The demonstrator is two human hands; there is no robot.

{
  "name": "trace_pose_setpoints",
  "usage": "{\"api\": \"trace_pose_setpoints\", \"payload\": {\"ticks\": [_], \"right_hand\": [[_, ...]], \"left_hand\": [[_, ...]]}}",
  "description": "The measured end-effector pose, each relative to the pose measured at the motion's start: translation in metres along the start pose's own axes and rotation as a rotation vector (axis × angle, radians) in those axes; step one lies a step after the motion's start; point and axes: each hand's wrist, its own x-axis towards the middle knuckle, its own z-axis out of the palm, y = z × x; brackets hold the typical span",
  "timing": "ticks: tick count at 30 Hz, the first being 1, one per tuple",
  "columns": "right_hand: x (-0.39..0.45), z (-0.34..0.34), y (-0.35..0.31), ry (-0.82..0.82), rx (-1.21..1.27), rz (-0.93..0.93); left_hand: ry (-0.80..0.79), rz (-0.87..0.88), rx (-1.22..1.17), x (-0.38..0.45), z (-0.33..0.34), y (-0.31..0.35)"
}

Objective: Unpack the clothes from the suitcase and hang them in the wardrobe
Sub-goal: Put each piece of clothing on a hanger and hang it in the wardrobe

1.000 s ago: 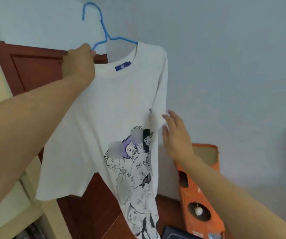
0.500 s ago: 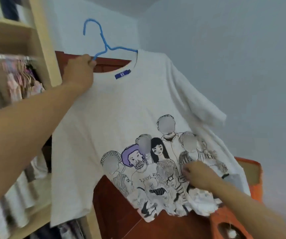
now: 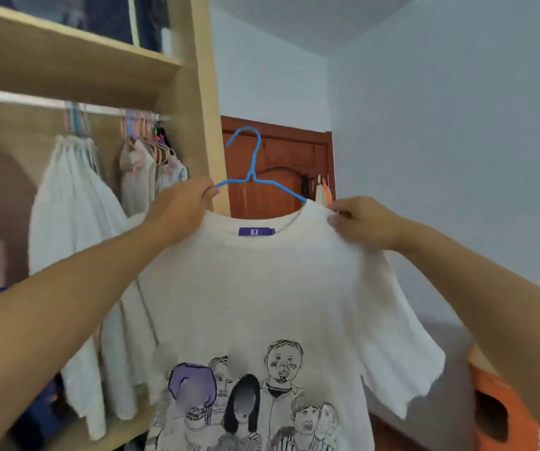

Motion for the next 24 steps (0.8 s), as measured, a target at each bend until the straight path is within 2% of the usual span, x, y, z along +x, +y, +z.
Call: {"api": "trace_pose_setpoints", "payload": {"ticks": [3, 6, 8, 10, 12, 15, 17, 20, 23, 24], "right_hand": [[0.004, 0.023, -0.079, -0.137, 0.359, -0.158], [0.034, 0.053, -0.142, -0.105, 0.544, -0.252], [0.059, 0.072, -0.176, -0.016, 0.514, -0.257], [0.085, 0.09, -0.208, 0.055, 0.501, -0.243], [0.107, 0.102, -0.239, 0.074, 0.493, -0.245], [0.142, 0.102, -0.291, 0.149, 0.441, -0.248], [0.169, 0.093, -0.33, 0.243, 0.339, -0.241], [0.213, 0.088, -0.389, 0.347, 0.184, -0.22], [0.26, 0.122, -0.444, 0.287, 0.044, -0.238], [0.274, 0.144, -0.457, 0.251, 0.003, -0.234]], "left_hand": [[0.038, -0.099, 0.034, -0.022, -0.022, -0.076], [0.11, -0.193, 0.034, -0.029, -0.051, -0.139], [0.136, -0.246, 0.004, -0.024, -0.071, -0.175], [0.092, -0.306, 0.016, -0.016, -0.092, -0.216], [0.022, -0.33, 0.166, -0.013, -0.111, -0.26], [-0.033, -0.259, 0.425, -0.031, -0.155, -0.299], [0.032, -0.22, 0.536, -0.049, -0.185, -0.318], [0.243, -0.202, 0.686, -0.077, -0.228, -0.344], [0.373, -0.213, 0.839, -0.108, -0.272, -0.378], [0.371, -0.228, 0.89, -0.118, -0.283, -0.389]]}}
